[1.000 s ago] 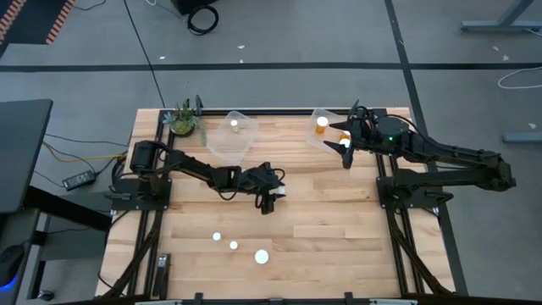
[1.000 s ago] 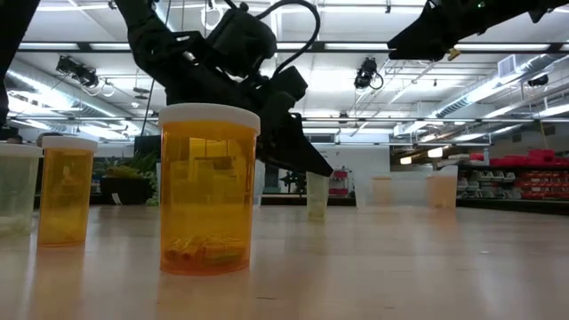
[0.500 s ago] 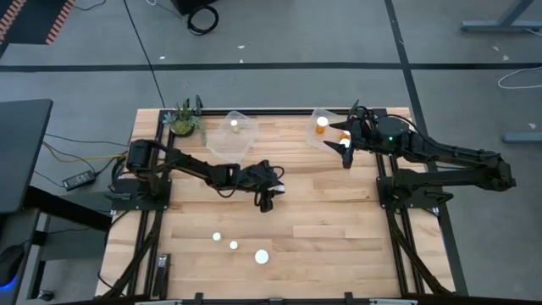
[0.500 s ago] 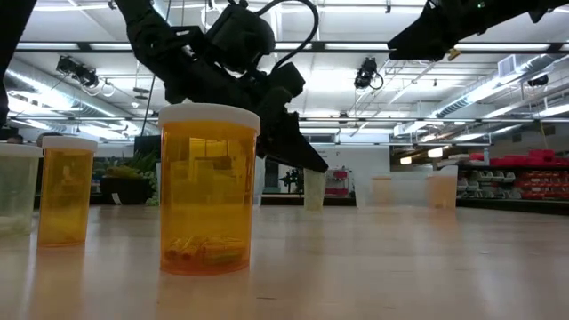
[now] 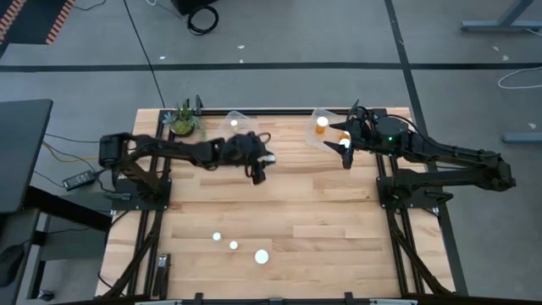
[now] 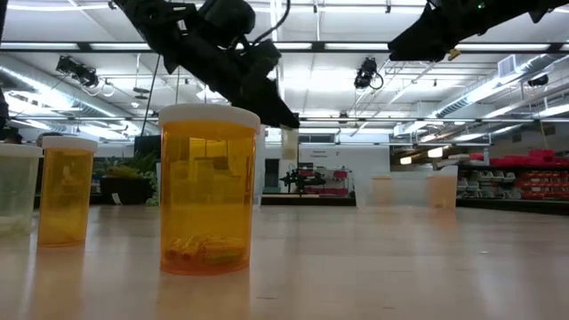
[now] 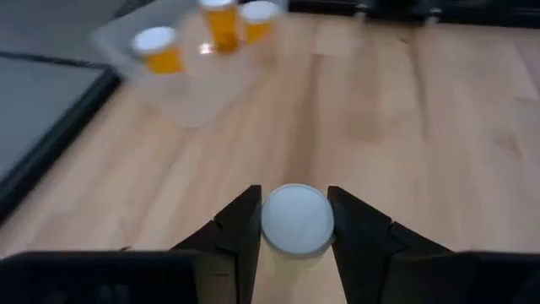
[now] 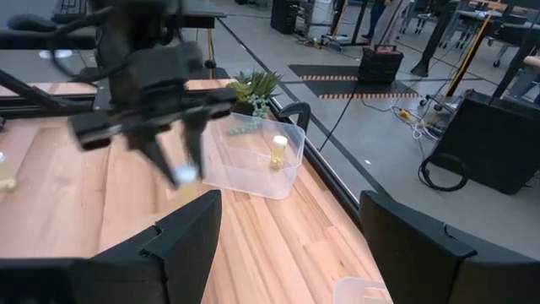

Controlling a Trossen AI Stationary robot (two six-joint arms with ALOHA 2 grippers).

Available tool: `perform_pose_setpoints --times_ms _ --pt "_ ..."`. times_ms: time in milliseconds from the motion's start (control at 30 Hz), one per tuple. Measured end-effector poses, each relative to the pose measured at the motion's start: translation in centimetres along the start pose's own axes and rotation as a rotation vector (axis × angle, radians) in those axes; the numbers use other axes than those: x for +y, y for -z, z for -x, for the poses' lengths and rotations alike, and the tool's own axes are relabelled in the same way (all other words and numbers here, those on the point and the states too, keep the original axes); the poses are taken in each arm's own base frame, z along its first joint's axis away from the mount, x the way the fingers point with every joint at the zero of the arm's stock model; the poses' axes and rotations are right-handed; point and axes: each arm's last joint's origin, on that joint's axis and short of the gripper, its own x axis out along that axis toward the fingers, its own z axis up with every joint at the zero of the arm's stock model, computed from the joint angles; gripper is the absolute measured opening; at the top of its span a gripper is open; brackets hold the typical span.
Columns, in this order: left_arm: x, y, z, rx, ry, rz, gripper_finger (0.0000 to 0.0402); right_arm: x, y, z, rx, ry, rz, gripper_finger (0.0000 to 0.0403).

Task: Pick and place medicine bottles into bin by pill shape (circle, oval)
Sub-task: Put the small yellow tablet bottle into the left transparent bin

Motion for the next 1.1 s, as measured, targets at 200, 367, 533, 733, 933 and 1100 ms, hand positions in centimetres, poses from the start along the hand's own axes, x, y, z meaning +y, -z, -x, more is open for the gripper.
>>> perform_pose_setpoints --times_ms 200,367,533,733,933,1100 --pt "3.9 0.4 1.6 -0.012 -0.103 0.058 0.0128 0.0 0.1 0.0 0.010 -0.001 -0.001 0.0287" --pt "6.6 2.3 2.6 0.010 -0.181 0.108 0.0124 0.0 0.2 0.0 0.016 -0.002 -0.002 0.0287" --pt "8.4 4.2 2.9 -0.015 -0.241 0.166 0.0129 0.0 0.1 0.0 0.014 -0.001 -0.002 0.0287" --pt "9.6 5.4 3.3 -0.077 -0.288 0.207 0.0127 0.0 0.1 0.0 0.013 -0.001 -0.003 0.0287" --pt "10.6 6.9 3.1 -0.087 -0.340 0.248 0.0132 0.0 0.0 0.0 0.004 0.000 -0.004 0.0287" --pt "11.2 7.9 2.0 -0.080 -0.358 0.260 0.0132 0.0 0.0 0.0 0.001 0.001 -0.010 0.0287"
